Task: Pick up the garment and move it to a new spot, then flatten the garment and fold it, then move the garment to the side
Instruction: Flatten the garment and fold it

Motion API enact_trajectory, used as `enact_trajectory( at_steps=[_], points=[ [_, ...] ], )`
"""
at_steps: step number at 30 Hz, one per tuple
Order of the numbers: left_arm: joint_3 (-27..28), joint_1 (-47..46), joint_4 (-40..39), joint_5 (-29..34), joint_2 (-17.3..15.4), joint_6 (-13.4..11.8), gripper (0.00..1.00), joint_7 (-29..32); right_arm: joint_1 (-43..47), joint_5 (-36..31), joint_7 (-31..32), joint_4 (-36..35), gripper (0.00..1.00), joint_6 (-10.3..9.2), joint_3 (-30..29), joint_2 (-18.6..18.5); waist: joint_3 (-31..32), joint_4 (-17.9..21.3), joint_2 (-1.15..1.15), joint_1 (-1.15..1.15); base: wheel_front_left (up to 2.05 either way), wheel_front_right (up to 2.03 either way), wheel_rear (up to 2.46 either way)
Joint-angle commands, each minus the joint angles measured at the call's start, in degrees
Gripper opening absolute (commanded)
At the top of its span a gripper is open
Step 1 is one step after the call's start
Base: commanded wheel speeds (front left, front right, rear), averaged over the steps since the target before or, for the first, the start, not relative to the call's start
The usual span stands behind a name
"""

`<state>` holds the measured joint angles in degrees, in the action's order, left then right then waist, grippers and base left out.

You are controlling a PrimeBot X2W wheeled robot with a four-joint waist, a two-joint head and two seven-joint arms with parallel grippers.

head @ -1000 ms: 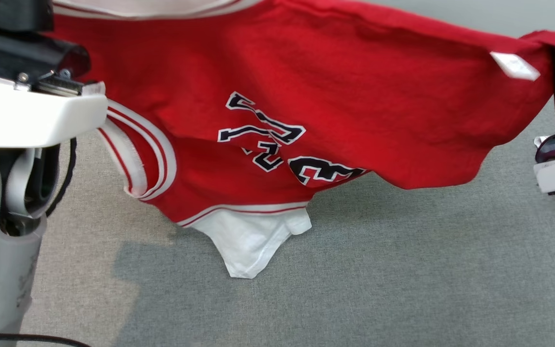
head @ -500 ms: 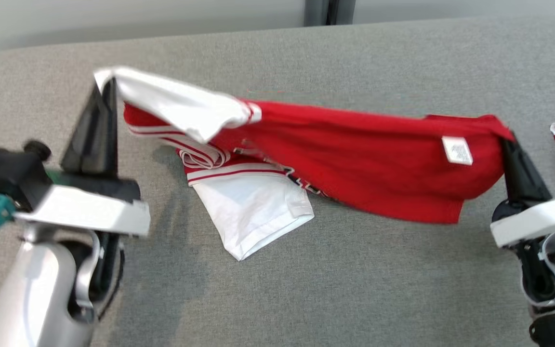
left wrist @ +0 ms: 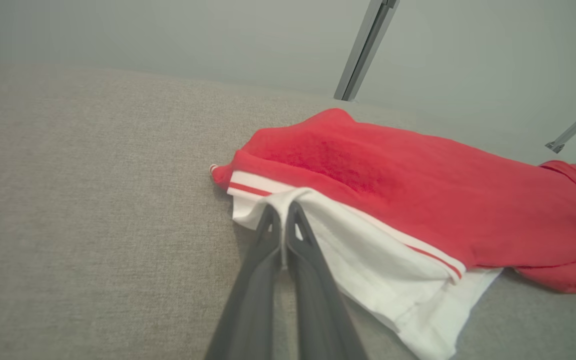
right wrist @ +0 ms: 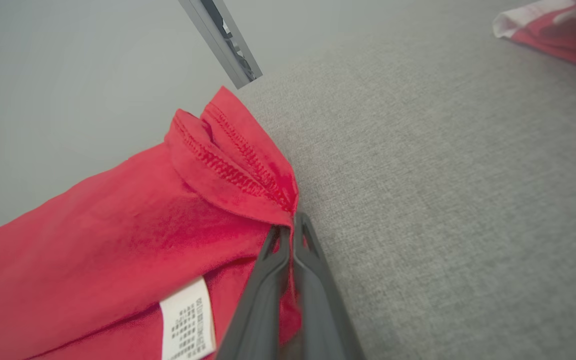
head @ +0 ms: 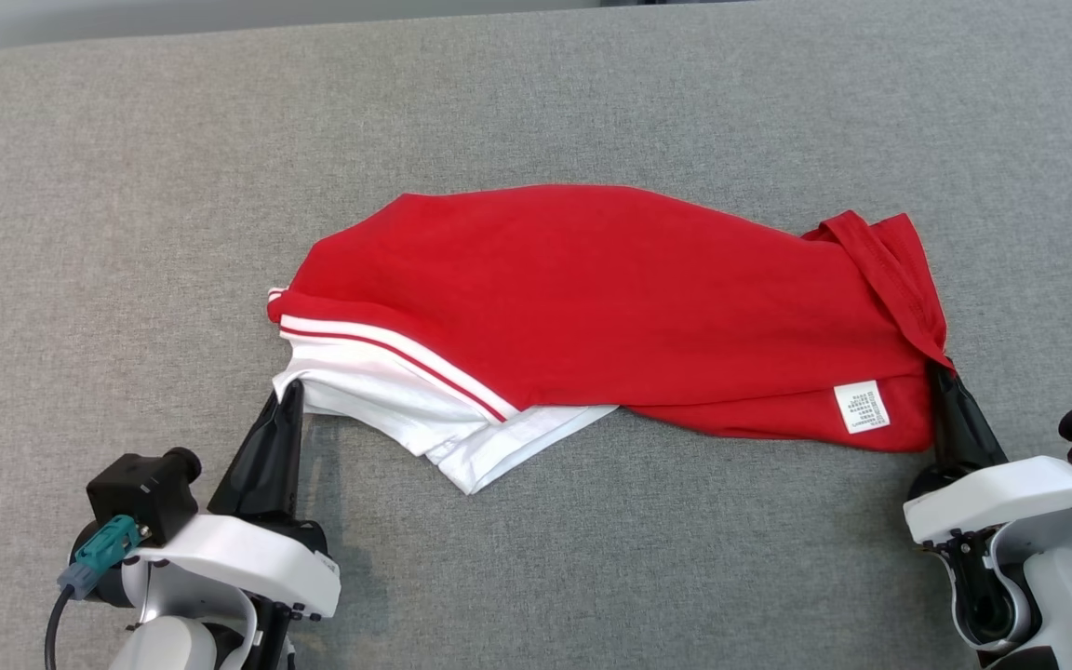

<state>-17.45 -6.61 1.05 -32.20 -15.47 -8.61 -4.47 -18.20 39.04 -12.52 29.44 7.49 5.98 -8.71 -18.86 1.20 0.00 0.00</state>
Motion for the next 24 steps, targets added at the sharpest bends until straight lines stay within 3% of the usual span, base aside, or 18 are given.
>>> enact_trajectory(
  at_steps=[1,2,3,9,17,24],
  points=[
    [0.1,0.17,0.17,-0.31,-0.15,0.32,0.14,0.05,-0.27,0.24,-0.76,0.21,0.84,0.0,0.19,-0.54,0.16,-0.02,0.0,0.0,0.0,0.0,0.0],
    [-0.09,0.23,0.27,-0.44,-0.12,0.52,0.48,0.03,-0.2,0.02,-1.2,0.09,1.0,0.0,0.22,-0.78,0.33,-0.06,0.0,0.0,0.0,0.0,0.0],
    [-0.24,0.27,0.32,-0.55,-0.12,0.69,1.0,-0.06,0.03,-0.33,-1.59,-0.23,1.0,0.0,0.19,-0.99,0.57,-0.06,0.0,0.0,0.0,0.0,0.0],
    [0.65,0.55,-0.95,0.93,-0.67,-0.36,1.0,-2.88,2.97,-6.86,-2.77,-5.79,1.0,0.0,-3.26,-2.24,2.81,0.37,0.0,0.0,0.0,0.0,0.0],
    [2.66,0.55,-4.71,3.99,-1.96,-2.43,1.0,-7.62,9.36,-21.13,-2.6,-20.83,1.0,0.0,-8.44,0.59,6.7,0.67,0.0,0.0,0.0,0.0,0.0],
    [2.25,3.57,-5.5,5.63,-3.3,-2.64,1.0,-8.66,15.16,-26.77,1.9,-29.41,1.0,0.0,-8.1,3.13,10.22,0.88,0.0,0.0,0.0,0.0,0.0]
  ],
)
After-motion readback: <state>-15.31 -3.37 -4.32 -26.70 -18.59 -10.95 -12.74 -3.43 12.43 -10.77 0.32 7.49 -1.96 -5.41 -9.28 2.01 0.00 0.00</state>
